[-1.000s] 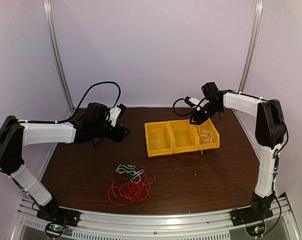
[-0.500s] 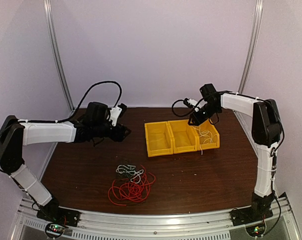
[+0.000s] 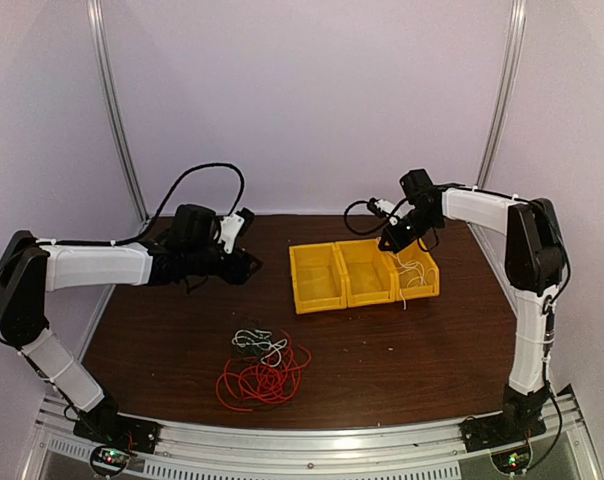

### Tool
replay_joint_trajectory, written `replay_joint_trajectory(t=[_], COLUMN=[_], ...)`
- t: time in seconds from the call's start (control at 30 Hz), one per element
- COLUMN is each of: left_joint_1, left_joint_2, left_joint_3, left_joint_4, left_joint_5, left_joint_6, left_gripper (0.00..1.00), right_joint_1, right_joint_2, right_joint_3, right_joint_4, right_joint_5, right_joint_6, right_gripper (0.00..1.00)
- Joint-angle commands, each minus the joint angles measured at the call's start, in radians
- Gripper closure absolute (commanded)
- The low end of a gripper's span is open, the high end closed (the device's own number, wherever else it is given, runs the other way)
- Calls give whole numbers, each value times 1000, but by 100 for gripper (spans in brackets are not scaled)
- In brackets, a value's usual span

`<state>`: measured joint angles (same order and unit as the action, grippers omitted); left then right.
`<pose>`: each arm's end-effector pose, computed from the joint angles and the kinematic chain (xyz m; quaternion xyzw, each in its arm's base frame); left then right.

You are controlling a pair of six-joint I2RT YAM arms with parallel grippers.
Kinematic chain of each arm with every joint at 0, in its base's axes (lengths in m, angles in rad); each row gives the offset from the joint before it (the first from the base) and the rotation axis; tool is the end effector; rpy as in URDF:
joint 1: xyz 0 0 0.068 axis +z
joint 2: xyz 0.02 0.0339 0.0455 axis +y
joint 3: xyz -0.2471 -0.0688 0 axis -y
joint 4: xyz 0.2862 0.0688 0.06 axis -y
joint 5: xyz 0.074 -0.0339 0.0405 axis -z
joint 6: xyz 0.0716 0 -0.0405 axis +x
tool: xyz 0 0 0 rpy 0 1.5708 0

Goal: Untangle the cables
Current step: Adjust the untangled cable in the bin.

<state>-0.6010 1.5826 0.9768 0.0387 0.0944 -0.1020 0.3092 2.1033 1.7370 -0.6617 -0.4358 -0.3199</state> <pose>0.3384 -0.2402 0.1689 0.2382 0.8430 -0.2043 0.4369 0.4727 0.1827 0.1610 -0.3461 0.8765 0.2069 0.2628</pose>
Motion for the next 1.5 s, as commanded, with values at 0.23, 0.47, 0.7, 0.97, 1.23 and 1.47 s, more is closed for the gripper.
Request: replay_joint_trajectory(t=[0.23,0.47,0.7,0.97,1.23,1.47], left_joint_1=[0,0,0,0,0,0], left_joint_2=[35,37,27,14,22,29], left_joint_3=[45,51,51,46,51,53], left_joint_4=[10,5,1,0,-3,-8], left_joint_5=[37,52,54,49,54,54], left_joint_6=[13,12,9,10,10,10], left_gripper=[38,38,38,38,38,38], right_joint_1=[-28,-68,-67,-67,-67,-64], right_joint_2=[-160,-200,-115,-113,-270,-387], right_joint_3=[-128,-258,-250,-240,-291,-406], right_joint_4=[50,100,77,41,-4,-1], right_joint_5=[87,150,178,201,194,171], right_joint_6=[36,-2,-15,-25,-47,-85], right_gripper=[100,100,100,100,77,71])
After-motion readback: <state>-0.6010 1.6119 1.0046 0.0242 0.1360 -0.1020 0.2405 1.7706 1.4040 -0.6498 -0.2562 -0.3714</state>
